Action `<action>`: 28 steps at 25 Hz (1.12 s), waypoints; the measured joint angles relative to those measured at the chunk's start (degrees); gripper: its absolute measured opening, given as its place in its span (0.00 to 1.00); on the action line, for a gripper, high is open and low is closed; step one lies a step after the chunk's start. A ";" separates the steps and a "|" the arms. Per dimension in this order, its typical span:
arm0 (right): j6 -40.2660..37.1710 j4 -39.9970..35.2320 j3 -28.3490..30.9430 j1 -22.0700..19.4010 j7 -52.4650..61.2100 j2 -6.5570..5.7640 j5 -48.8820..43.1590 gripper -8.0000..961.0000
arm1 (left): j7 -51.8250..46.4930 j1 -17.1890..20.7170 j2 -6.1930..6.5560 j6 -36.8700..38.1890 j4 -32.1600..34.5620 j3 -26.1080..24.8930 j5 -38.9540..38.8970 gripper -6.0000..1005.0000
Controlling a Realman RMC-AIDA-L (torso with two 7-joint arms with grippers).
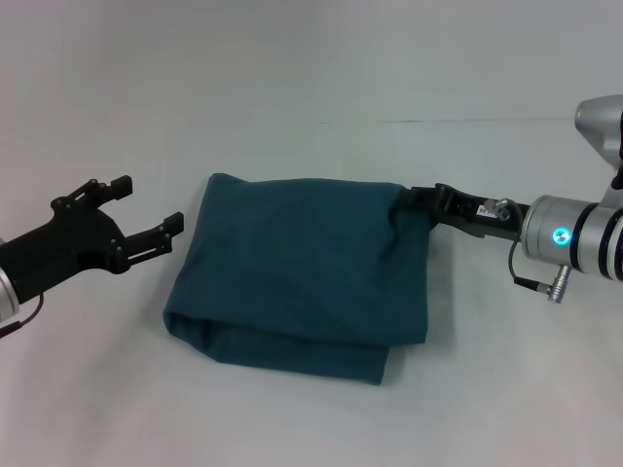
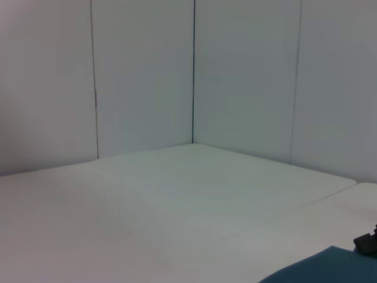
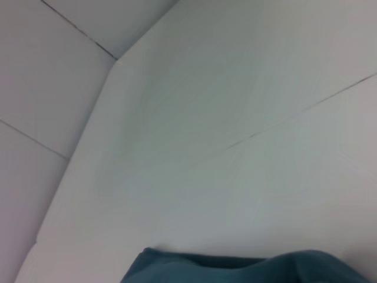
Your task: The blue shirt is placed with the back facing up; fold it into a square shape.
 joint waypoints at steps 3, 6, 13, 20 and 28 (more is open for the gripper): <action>0.41 -0.37 -0.25 0.06 -0.44 -0.05 0.02 0.46 | 0.00 -0.25 -0.01 -0.60 -0.44 0.19 0.03 0.91; -0.22 -0.94 -0.37 0.23 -1.71 -0.19 0.01 0.30 | 0.00 -0.61 0.02 -0.99 -0.91 0.23 -0.08 0.91; -0.23 -1.83 -0.53 0.16 -3.26 -0.80 -0.39 0.10 | 0.00 -1.21 0.01 -2.20 -1.69 0.40 -0.33 0.91; 0.54 -2.46 -1.94 -0.48 -5.23 -1.33 -0.53 0.10 | 0.00 -1.76 -0.02 -2.71 -2.68 0.32 -0.37 0.91; -0.73 -3.78 -1.98 -0.72 -5.32 -3.65 -0.65 0.39 | -0.33 -1.89 -0.14 -2.73 -2.82 0.30 -0.37 0.91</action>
